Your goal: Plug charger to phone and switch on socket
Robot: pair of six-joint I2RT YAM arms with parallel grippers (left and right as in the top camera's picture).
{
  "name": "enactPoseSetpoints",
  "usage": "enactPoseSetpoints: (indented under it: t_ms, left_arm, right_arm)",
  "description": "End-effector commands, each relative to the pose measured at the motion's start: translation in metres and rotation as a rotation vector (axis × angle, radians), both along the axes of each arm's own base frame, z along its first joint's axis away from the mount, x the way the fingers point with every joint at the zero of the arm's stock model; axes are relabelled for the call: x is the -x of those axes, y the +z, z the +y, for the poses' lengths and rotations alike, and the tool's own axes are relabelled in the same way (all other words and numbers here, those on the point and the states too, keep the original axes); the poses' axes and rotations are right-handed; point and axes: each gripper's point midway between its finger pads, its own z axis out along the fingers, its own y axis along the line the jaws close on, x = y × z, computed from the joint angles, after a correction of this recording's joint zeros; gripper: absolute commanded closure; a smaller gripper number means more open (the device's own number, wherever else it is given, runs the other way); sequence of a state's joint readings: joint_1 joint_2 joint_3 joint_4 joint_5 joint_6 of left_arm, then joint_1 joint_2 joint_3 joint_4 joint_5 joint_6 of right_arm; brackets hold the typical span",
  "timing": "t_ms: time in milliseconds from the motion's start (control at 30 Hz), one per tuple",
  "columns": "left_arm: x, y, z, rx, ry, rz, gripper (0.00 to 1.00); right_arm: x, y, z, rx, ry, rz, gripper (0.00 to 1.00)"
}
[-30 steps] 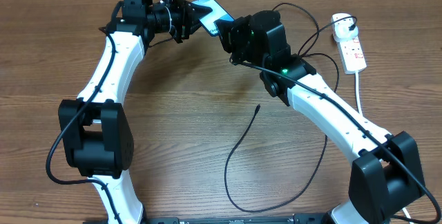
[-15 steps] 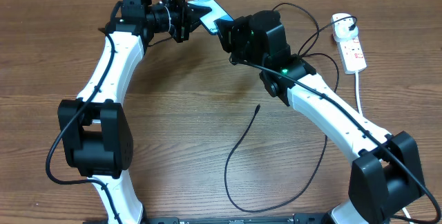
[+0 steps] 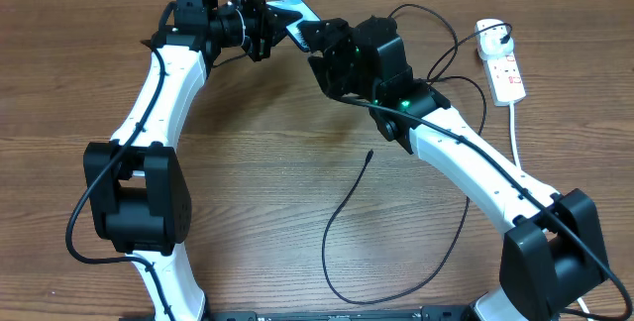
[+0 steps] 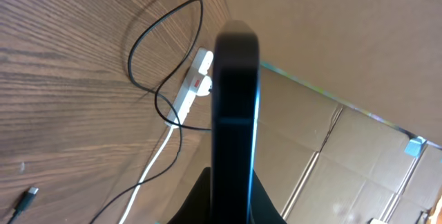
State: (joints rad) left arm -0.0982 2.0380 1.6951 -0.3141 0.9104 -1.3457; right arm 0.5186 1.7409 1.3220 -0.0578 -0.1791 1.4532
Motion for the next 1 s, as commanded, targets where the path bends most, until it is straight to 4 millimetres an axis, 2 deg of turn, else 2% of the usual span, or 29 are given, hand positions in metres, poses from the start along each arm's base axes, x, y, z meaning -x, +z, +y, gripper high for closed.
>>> enactPoseSetpoints:
  t_ms: [0,133,233,367,433,567,600,667,700,800,967]
  left_arm:
    - [-0.002,-0.003,0.003,-0.035,-0.021,-0.061,0.96]
    - [-0.006,-0.009,0.013,-0.080,-0.001,-0.075,0.96]
    - [-0.008,-0.019,0.026,-0.139,0.022,-0.084,0.96]
    - [-0.008,-0.034,0.042,-0.246,0.021,-0.112,0.96]
    - [-0.006,-0.042,0.049,-0.306,0.008,-0.131,0.96]
    - [-0.001,-0.044,0.050,-0.384,-0.100,-0.265,0.96]
    - [0.005,-0.038,0.042,-0.356,-0.167,-0.327,0.96]
    - [0.017,-0.020,0.026,-0.261,-0.290,-0.457,0.95]
    - [0.030,0.000,0.013,-0.167,-0.392,-0.590,0.96]
    - [0.048,0.018,0.008,-0.113,-0.469,-0.691,0.96]
    - [0.068,0.029,0.016,-0.268,-0.508,-0.769,0.96]
  right_arm:
    - [0.001,0.016,-0.009,0.115,0.057,-0.113,0.02]
    - [0.005,0.013,-0.026,0.203,0.117,-0.135,0.00]
    - [0.015,0.028,-0.027,0.256,0.254,-0.254,0.00]
    - [0.042,0.044,-0.023,0.325,0.460,-0.403,0.00]
    - [0.056,0.035,-0.030,0.387,0.521,-0.391,0.00]
    - [0.083,-0.008,-0.058,0.568,0.606,-0.247,0.00]
    - [0.092,-0.029,-0.075,0.657,0.605,-0.147,0.00]
    - [0.101,-0.052,-0.104,0.785,0.568,-0.014,0.00]
    - [0.109,-0.064,-0.125,0.878,0.543,0.073,0.00]
    - [0.119,-0.071,-0.138,0.933,0.540,0.139,0.00]
    - [0.126,-0.075,-0.145,0.917,0.518,0.206,0.00]
